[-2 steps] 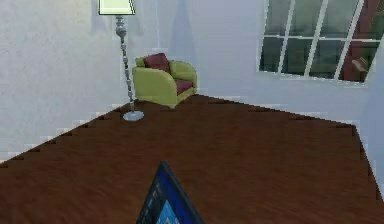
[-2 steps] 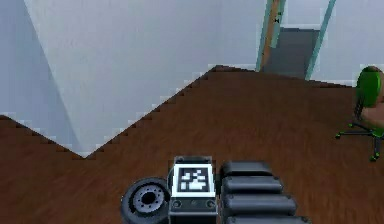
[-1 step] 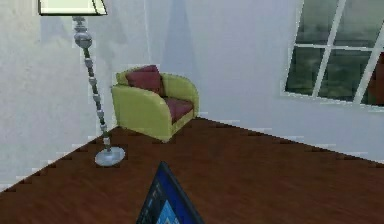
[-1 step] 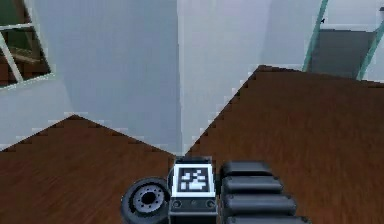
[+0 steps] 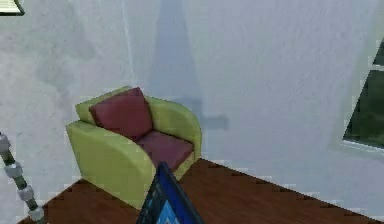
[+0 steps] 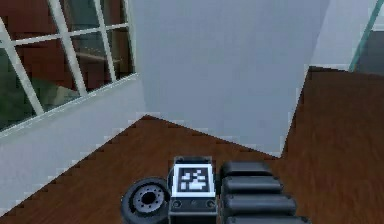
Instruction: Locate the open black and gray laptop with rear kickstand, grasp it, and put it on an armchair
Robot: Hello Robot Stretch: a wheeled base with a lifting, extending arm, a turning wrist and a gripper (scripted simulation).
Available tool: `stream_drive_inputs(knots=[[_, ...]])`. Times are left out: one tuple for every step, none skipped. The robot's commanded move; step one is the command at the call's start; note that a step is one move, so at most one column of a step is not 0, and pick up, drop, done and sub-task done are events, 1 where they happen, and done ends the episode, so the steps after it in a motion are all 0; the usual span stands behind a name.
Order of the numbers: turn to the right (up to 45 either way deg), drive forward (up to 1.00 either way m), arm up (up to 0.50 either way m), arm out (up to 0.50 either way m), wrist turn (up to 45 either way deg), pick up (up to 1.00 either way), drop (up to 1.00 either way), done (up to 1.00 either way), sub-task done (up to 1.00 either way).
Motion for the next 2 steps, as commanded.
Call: stream_drive_inputs(knots=[[0.0, 0.55, 0.0, 0.0, 0.0, 0.0, 0.0, 0.0, 0.0], [-45.0, 0.0, 0.0, 0.0, 0.0, 0.0, 0.0, 0.0, 0.0]])
